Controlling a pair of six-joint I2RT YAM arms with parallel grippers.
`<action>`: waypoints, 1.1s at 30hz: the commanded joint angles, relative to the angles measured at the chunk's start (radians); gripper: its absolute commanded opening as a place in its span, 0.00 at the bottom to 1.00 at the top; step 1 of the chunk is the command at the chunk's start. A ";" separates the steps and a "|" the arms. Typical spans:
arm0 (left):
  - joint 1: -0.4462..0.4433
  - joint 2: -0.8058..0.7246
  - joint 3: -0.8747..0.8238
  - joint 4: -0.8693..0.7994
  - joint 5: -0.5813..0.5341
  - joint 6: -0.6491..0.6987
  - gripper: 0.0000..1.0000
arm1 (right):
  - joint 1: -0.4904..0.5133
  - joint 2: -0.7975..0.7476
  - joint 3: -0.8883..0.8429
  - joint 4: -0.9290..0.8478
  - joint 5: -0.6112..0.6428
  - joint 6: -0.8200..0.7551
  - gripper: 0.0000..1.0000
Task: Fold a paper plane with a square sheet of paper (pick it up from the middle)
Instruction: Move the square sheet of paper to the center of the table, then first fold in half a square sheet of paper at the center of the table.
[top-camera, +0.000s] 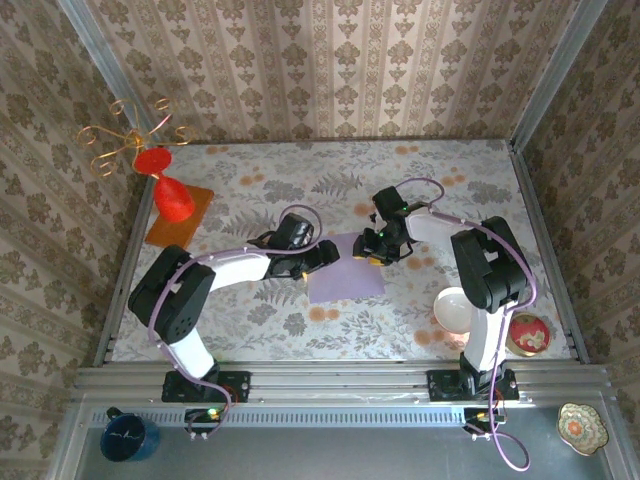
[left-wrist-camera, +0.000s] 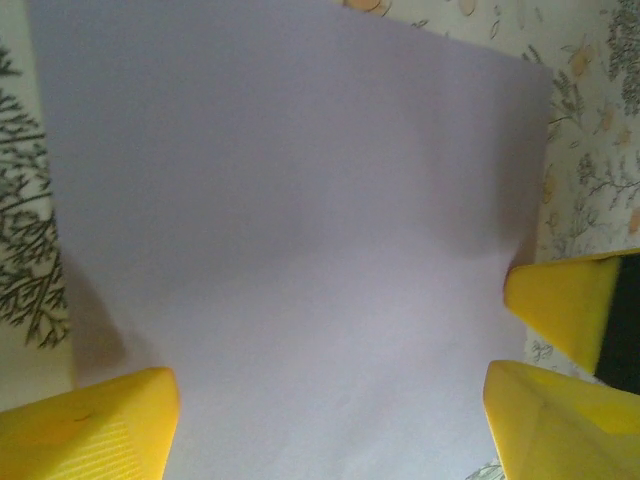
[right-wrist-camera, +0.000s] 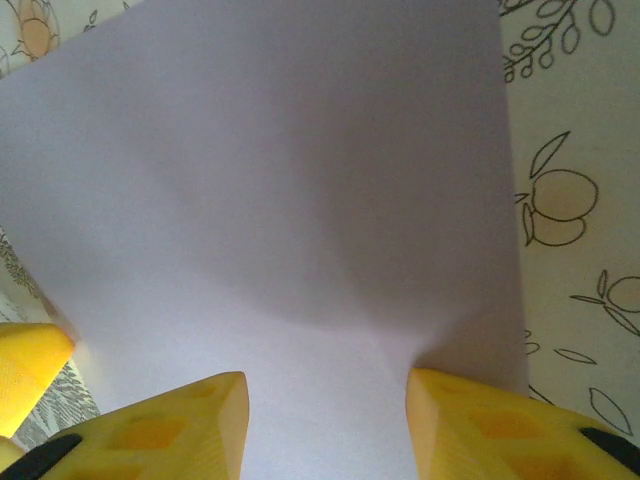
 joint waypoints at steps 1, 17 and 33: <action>-0.008 0.018 0.020 0.006 0.000 -0.012 0.81 | 0.003 0.026 0.006 -0.027 -0.015 -0.013 0.47; -0.014 -0.004 0.029 0.035 0.025 0.024 0.85 | 0.003 0.054 -0.026 -0.005 -0.013 0.009 0.45; -0.014 0.047 0.001 0.022 -0.012 -0.024 0.83 | 0.007 0.071 -0.074 0.119 -0.166 0.104 0.37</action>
